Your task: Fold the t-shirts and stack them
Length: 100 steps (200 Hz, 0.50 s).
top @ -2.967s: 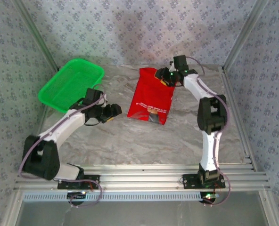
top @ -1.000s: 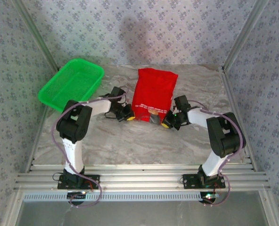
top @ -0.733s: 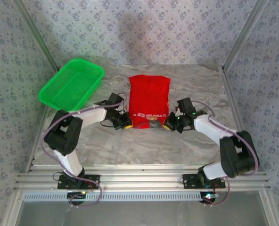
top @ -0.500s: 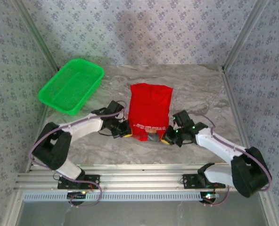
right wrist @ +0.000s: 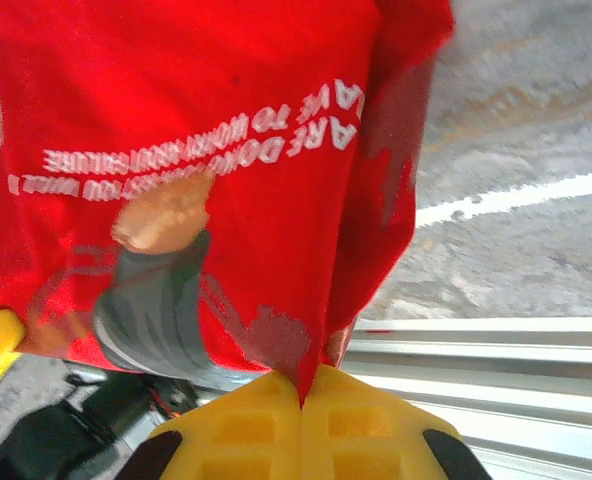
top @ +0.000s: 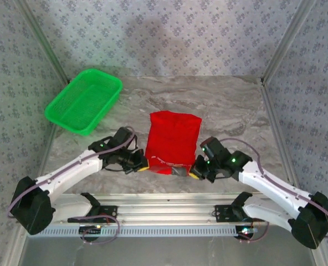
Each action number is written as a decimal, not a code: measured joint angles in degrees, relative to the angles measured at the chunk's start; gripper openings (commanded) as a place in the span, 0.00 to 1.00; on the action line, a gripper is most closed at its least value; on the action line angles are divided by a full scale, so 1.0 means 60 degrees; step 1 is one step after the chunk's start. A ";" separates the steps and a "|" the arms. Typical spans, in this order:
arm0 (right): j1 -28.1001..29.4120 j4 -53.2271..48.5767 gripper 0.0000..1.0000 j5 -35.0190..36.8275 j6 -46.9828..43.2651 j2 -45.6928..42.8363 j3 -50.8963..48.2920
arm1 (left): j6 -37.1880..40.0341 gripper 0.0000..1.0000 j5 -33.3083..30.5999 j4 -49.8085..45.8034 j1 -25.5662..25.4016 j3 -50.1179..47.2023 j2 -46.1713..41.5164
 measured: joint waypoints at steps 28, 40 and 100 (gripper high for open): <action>-0.0896 -0.0488 0.00 -0.0120 -0.0809 0.0958 0.1581 | 0.0219 0.02 0.0273 -0.0186 0.0627 0.1231 0.0783; -0.1362 -0.0707 0.00 -0.0273 -0.1351 0.1439 0.2299 | 0.0408 0.02 0.0433 -0.0197 0.0958 0.1778 0.1173; -0.3402 -0.1421 0.00 -0.1177 -0.3625 0.3712 0.4761 | 0.1384 0.02 0.1195 -0.0364 0.2259 0.4411 0.3603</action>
